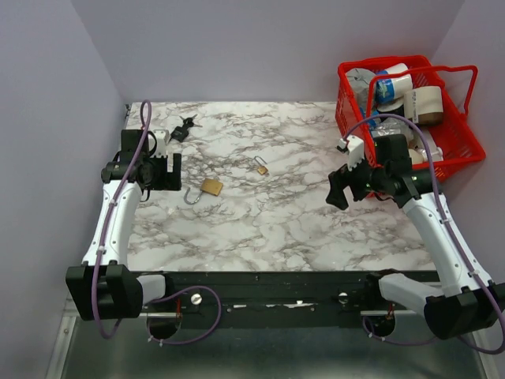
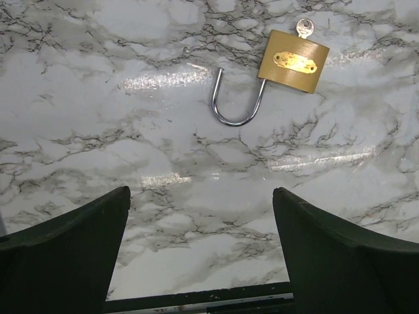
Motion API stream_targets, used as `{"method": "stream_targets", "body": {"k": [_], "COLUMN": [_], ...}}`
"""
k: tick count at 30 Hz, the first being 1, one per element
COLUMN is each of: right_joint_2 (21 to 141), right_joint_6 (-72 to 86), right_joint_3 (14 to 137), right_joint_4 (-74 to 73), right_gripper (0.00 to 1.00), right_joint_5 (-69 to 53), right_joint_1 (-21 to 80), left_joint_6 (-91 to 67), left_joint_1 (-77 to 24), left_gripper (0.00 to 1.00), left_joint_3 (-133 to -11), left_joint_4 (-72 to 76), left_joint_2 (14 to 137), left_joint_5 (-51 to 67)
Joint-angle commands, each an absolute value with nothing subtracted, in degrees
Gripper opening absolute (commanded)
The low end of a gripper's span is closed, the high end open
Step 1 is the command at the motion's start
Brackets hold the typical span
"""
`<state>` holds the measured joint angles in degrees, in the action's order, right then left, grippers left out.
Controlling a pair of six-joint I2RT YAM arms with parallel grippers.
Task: Lock with the key
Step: Pick up the lock from the center of the board.
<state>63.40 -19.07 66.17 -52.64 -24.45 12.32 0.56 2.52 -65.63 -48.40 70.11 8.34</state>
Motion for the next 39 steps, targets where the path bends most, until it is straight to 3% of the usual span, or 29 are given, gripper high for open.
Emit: {"method": "stream_targets", "body": {"k": [1, 11, 16, 21, 25, 28, 33, 35, 39], "right_joint_2": [64.69, 66.09, 66.8, 67.67, 68.11, 68.82, 70.05, 70.66, 71.8], "right_joint_6": [-18.28, -17.14, -17.05, -16.79, -16.61, -16.52, -16.26, -15.91, -15.73], "right_joint_3": [65.83, 66.09, 65.92, 66.0, 65.83, 65.83, 66.53, 66.71, 67.67], "right_joint_4": [-51.33, -50.1, -50.19, -50.45, -50.45, -50.54, -50.89, -50.89, -51.5], "right_gripper": [1.0, 1.0, 1.0, 1.0, 1.0, 1.0, 1.0, 1.0, 1.0], "right_joint_5": [-24.08, -24.52, -24.17, -24.17, -24.78, -24.79, -25.05, -25.49, -26.19], "right_joint_1": [12.48, 12.57, 12.48, 12.48, 12.48, 12.57, 12.57, 12.48, 12.48], "left_joint_6": [3.86, 12.56, 14.85, 15.73, 15.82, 15.47, 15.64, 15.73, 15.64], "left_joint_1": [0.8, -9.48, -9.93, -10.11, -10.28, -10.37, -10.46, -10.46, -10.46], "left_gripper": [0.99, 0.99, 0.98, 0.86, 0.65, 0.57, 0.52, 0.45, 0.46], "left_joint_3": [-64.95, -58.98, -58.27, -60.11, -63.88, -64.69, -63.55, -63.54, -64.07], "left_joint_4": [-46.85, -40.79, -37.09, -32.88, -32.61, -32.61, -30.68, -30.5, -29.89], "left_joint_2": [71.98, 75.75, 83.92, 90.6, 95.35, 97.56, 98.79, 99.58, 100.11], "left_joint_5": [6.06, 5.36, 7.28, 8.53, 8.96, 9.4, 7.91, 7.56, 8.43]}}
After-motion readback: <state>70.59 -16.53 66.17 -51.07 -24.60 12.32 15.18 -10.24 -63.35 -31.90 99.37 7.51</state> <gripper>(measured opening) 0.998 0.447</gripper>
